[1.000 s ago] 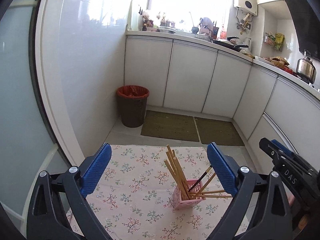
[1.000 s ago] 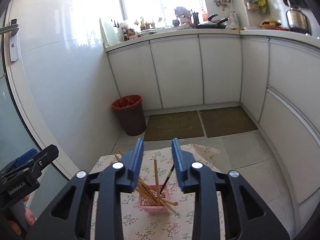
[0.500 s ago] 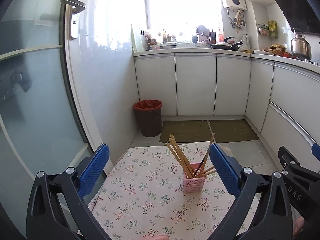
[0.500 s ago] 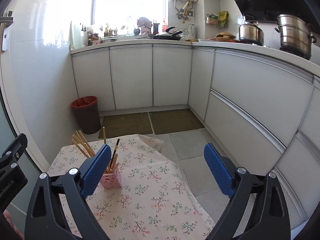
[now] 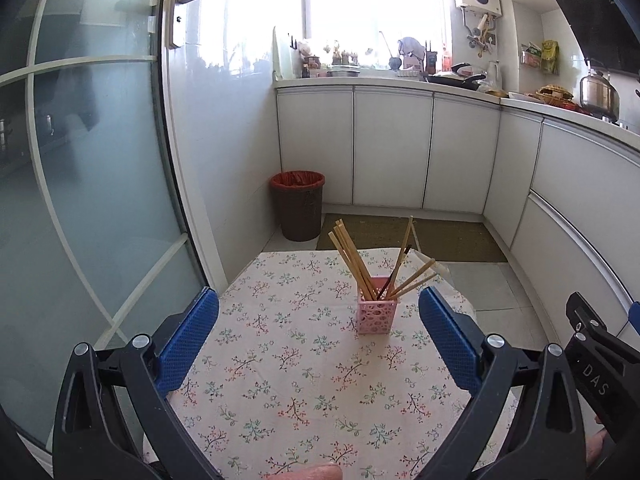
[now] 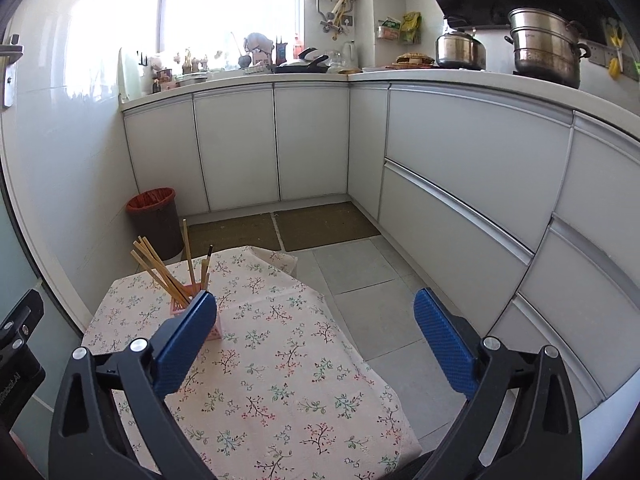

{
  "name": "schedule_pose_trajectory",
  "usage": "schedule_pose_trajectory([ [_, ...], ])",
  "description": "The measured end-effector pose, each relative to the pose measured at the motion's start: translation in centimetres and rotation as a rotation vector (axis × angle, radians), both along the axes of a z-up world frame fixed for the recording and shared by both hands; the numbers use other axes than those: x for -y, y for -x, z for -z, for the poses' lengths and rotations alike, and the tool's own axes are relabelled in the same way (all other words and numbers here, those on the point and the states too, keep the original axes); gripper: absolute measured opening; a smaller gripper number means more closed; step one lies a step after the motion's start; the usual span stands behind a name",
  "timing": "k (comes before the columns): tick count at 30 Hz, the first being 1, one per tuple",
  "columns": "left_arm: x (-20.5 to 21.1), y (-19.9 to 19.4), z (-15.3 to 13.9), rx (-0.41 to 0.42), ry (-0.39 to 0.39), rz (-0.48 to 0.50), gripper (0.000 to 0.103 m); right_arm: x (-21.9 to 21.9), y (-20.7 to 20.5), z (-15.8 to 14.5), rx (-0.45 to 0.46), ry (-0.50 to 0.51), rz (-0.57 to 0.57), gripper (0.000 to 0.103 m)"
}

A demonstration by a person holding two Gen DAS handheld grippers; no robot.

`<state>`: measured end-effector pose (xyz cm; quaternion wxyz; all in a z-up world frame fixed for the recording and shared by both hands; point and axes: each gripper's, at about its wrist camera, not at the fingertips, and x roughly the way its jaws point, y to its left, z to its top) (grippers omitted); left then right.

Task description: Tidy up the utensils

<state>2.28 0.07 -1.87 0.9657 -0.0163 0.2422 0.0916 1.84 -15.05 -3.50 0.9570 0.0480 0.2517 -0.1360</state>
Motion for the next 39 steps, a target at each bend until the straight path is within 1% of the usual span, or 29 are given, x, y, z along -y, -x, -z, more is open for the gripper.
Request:
schedule_pose_trajectory([
  [2,0.1,0.4,0.3,-0.007,0.002,-0.009,0.096,-0.1,0.3,0.3,-0.009,-0.004,-0.016,0.096],
  [7,-0.3,1.2,0.7,-0.019,0.003,-0.053,0.096,-1.4,0.8,0.5,-0.01,0.021,-0.052,0.096],
  [11,-0.7,2.5,0.6,0.005,0.003,-0.101,0.096,-2.1,1.0,0.5,-0.004,0.021,-0.07,0.096],
  [16,-1.5,3.0,0.3,0.019,0.017,-0.153,0.096,-2.3,1.4,0.5,0.012,0.007,-0.078,0.096],
  [21,-1.7,3.0,0.2,0.004,0.041,-0.143,0.096,-2.3,2.1,0.3,0.038,-0.017,-0.088,0.096],
  [30,-1.5,3.0,0.1,-0.01,0.049,-0.118,0.096,-2.2,2.9,-0.2,0.078,-0.032,-0.073,0.096],
  [39,-1.6,3.1,0.1,0.001,0.053,-0.119,0.096,-2.0,2.9,-0.3,0.077,-0.033,-0.065,0.096],
])
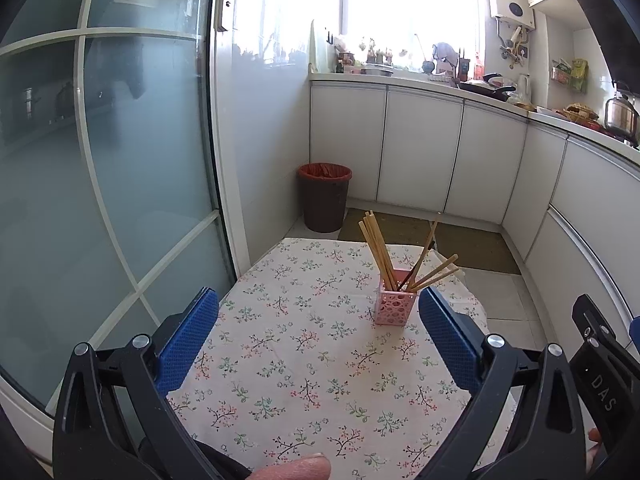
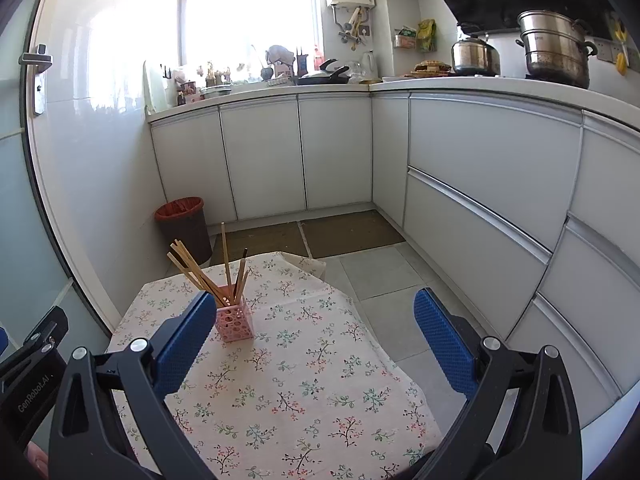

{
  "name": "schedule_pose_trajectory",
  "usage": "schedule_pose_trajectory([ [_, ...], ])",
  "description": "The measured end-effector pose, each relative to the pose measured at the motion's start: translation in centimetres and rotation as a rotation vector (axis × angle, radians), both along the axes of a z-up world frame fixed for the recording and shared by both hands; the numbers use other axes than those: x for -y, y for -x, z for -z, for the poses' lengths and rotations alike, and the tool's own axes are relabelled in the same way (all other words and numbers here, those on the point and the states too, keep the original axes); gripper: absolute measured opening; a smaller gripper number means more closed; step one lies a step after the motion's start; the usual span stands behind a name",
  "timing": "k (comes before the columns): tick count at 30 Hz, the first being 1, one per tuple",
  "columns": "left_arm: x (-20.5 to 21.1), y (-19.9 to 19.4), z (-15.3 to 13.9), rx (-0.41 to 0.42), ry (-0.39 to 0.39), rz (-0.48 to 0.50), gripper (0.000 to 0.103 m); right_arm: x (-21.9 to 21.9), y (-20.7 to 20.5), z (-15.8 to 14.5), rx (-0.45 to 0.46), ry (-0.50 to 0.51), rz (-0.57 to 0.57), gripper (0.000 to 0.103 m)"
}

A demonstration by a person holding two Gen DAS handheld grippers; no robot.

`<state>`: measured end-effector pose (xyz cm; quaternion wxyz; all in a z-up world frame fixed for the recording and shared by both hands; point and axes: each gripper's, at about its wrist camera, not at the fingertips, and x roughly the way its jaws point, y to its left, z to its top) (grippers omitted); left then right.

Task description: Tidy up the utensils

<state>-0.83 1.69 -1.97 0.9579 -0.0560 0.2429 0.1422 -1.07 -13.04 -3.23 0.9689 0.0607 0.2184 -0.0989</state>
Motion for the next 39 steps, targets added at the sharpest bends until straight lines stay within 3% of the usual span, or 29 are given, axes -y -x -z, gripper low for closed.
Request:
schedule_pose_trajectory([
  [39,-0.55,0.74,-0.52,0.039,0.017,-0.004,0.096,-0.84,-0.03,-0.47,-0.007,0.007,-0.02,0.096],
])
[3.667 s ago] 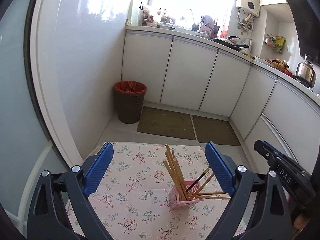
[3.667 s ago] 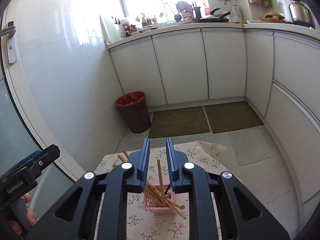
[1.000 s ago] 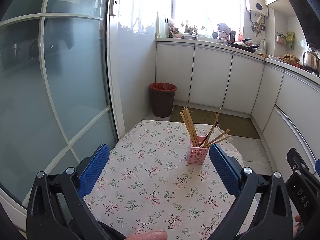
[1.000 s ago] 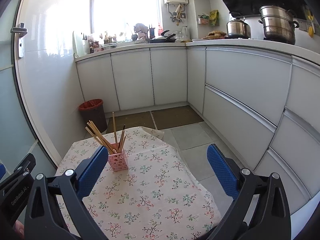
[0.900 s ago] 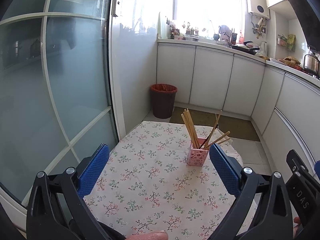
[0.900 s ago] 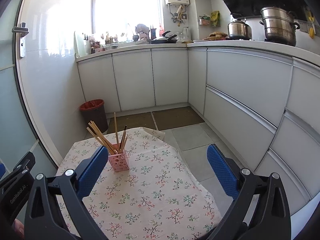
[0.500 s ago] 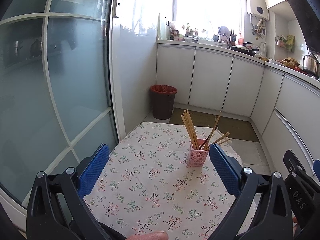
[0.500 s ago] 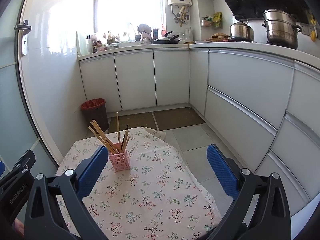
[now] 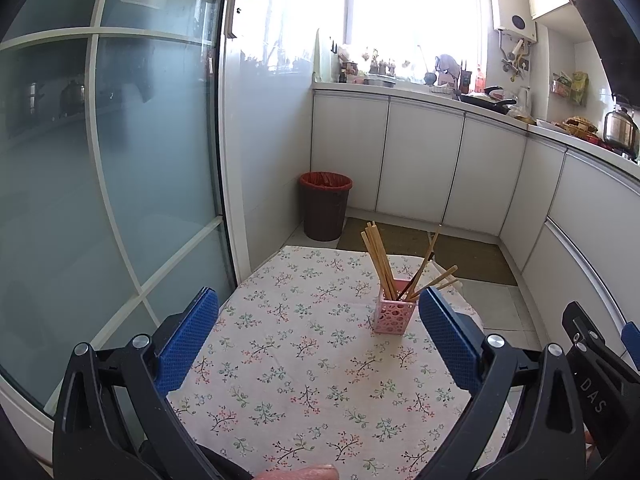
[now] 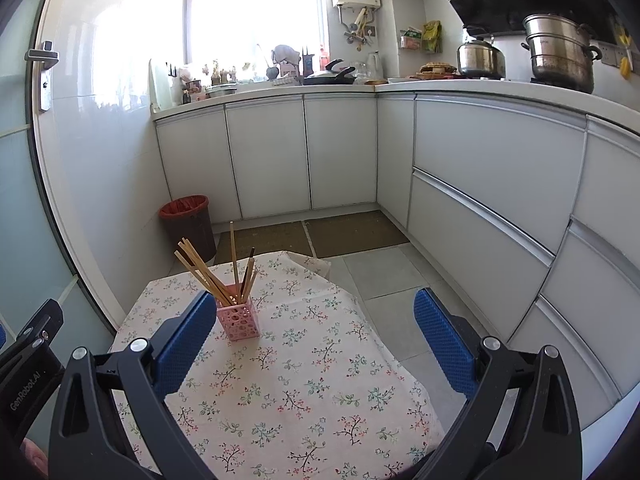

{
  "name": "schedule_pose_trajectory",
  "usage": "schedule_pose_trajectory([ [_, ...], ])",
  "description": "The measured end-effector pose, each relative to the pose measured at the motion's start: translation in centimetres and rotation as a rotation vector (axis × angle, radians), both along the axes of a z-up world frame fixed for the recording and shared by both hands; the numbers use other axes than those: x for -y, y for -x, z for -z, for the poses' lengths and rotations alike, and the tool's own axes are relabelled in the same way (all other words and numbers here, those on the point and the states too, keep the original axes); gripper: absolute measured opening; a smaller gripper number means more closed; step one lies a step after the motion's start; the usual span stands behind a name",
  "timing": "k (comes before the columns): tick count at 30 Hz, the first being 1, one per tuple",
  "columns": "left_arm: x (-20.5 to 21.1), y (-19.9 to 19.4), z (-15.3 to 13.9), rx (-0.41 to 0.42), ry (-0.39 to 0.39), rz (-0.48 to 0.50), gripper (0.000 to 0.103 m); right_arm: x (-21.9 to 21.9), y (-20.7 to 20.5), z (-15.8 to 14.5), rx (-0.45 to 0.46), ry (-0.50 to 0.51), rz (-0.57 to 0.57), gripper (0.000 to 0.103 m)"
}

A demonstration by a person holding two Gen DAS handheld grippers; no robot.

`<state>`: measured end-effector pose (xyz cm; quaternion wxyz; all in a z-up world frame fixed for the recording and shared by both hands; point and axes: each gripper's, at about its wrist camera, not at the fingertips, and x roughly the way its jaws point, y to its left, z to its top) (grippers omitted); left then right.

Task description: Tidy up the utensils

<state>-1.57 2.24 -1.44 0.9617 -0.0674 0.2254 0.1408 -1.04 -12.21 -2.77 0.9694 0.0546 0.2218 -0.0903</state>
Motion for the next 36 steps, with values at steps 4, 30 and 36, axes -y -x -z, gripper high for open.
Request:
schedule_pose_trajectory([
  [4,-0.03,0.05,0.01,0.001,0.002,-0.002,0.096,0.07,-0.04,0.17,-0.007,-0.007,-0.002,0.096],
  [30,0.23,-0.17,0.51,-0.025,-0.003,0.011,0.096,-0.13,-0.36,0.45,-0.024,-0.015,-0.011,0.096],
  [36,0.4,0.01,0.45,-0.012,-0.017,0.01,0.096,-0.08,-0.39,0.47,-0.03,-0.021,-0.011,0.096],
])
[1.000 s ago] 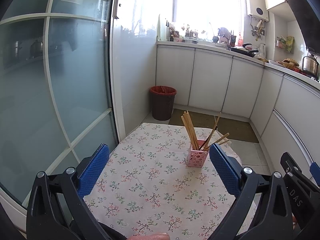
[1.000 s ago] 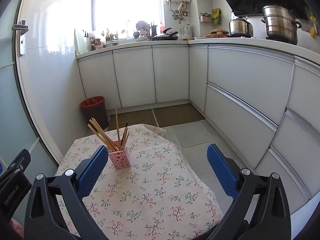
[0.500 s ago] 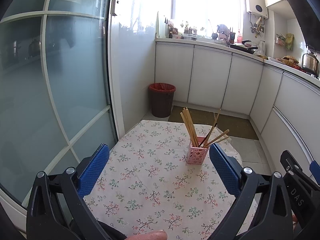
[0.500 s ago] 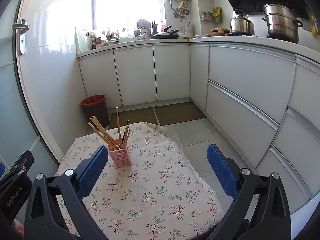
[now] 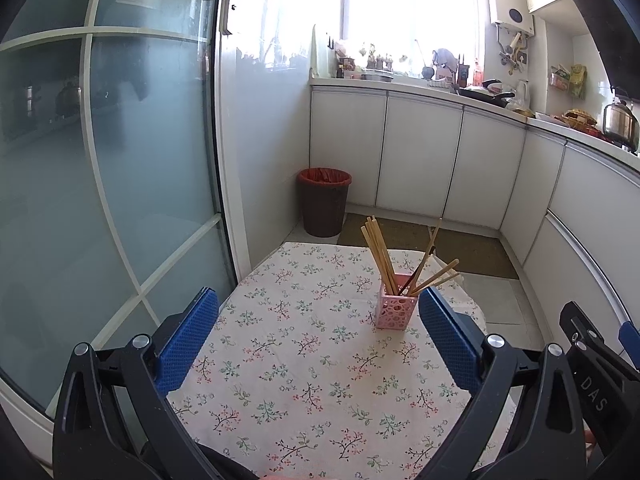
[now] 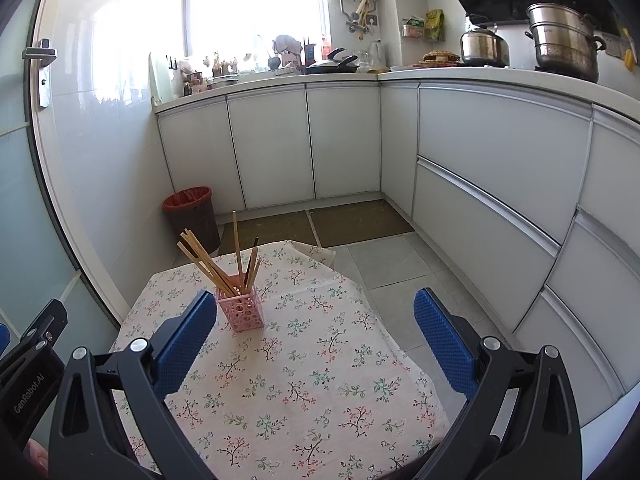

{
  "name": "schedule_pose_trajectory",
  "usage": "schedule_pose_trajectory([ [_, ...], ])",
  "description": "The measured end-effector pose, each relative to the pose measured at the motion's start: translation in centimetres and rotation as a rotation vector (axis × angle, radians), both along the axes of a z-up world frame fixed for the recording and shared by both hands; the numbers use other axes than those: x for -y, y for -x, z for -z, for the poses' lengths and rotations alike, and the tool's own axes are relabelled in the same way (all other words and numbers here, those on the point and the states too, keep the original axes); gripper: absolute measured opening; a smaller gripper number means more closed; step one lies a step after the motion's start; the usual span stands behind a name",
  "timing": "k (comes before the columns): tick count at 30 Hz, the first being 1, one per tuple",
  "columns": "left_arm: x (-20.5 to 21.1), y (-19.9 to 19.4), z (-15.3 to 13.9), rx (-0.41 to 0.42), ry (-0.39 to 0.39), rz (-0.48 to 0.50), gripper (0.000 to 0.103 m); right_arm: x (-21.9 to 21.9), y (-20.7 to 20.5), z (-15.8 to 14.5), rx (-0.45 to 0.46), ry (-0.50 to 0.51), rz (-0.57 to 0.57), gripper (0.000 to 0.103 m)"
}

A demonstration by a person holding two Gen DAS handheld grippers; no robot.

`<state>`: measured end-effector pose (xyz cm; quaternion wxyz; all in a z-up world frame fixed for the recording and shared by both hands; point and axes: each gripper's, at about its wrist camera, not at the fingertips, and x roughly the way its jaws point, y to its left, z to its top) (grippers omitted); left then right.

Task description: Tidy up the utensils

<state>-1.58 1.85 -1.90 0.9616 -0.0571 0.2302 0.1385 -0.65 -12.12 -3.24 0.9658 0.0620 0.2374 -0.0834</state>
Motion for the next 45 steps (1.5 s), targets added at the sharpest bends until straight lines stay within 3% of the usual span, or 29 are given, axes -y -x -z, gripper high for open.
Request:
schedule_pose_trajectory([
  [11,0.41,0.18,-0.23,0.036,-0.031,0.031,0.088,0.07,0.11,0.14,0.001,-0.007,0.002,0.096],
  [15,0.59,0.2,-0.28,0.029,-0.036,0.045,0.096,0.12,0.11,0.18,0.001,-0.01,0.004,0.096],
  [45,0.02,-0.07,-0.18,0.006,-0.023,0.031,0.096,0.27,0.36,0.17,0.0,-0.011,0.007,0.096],
])
